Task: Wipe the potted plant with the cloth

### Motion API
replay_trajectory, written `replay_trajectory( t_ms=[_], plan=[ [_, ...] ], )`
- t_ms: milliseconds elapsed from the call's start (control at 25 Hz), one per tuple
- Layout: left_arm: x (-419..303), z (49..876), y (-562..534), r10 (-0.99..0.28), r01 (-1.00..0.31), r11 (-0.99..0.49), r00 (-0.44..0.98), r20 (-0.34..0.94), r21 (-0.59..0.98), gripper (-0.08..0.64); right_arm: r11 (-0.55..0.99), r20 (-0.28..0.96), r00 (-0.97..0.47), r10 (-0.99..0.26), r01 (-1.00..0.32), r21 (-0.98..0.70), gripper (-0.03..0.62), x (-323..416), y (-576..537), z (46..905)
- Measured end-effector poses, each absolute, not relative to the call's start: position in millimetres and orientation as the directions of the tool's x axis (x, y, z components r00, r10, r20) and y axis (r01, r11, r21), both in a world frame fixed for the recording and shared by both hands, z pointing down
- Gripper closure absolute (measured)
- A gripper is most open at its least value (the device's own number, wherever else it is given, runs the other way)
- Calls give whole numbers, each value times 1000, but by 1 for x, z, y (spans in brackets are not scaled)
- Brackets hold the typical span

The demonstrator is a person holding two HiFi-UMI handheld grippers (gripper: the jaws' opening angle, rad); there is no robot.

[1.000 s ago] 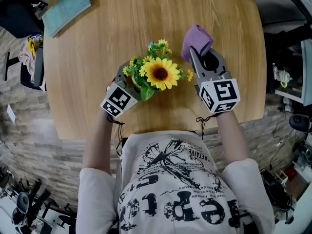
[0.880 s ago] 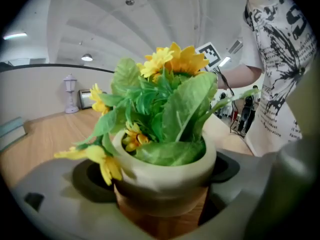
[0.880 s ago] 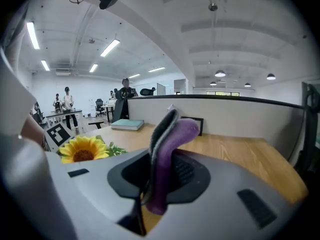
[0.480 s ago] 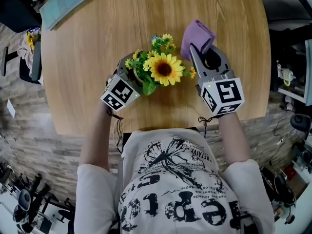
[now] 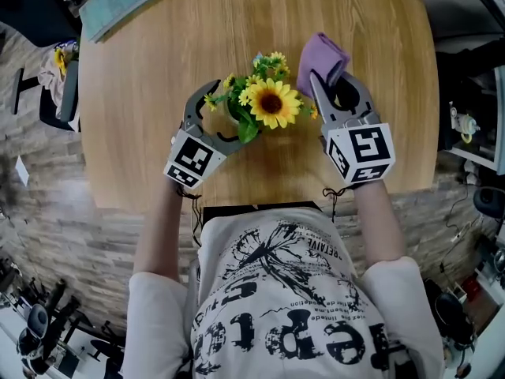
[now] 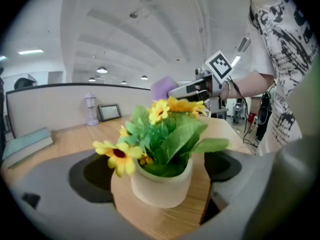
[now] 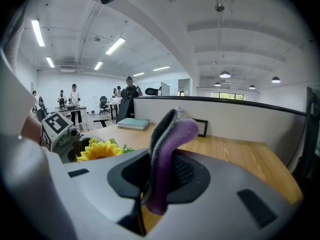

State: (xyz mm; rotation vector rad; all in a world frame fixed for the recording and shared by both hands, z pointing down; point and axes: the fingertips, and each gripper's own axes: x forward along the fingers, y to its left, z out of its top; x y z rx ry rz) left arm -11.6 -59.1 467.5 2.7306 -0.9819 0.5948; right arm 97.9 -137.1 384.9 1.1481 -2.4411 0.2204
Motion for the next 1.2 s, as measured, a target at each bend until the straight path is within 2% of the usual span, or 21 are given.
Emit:
replay_trajectory(
  t_ms=[40,120,240,440,640,800,1200],
  plan=[
    [-16,458,-59,-593,-660,-751,690,415,24,10,645,439,-566,-697,-763,40,514,97,-135,381],
    [-20,438,-58,-625,-684,-729,677,388,19,105,649,428,-576,-696,-760,34,514,97,-128,373],
    [-24,406,-54,-671,-717,-696,659,340,17,167,656,407,-595,-693,-754,16,515,95,-116,362],
    [-36,349,-49,-777,-803,-596,579,247,5,403,669,359,-620,-698,-743,18,515,93,-100,336],
    [-54,310,-46,-855,-864,-500,484,186,-49,555,721,308,-675,-670,-690,57,518,83,-82,312],
    [-60,274,-35,-888,-888,-454,444,115,-71,555,718,273,-679,-682,-693,70,518,83,-73,296],
    [-81,255,-27,-915,-915,-395,384,126,-78,557,699,204,-673,-711,-708,103,526,81,-59,277]
  ],
)
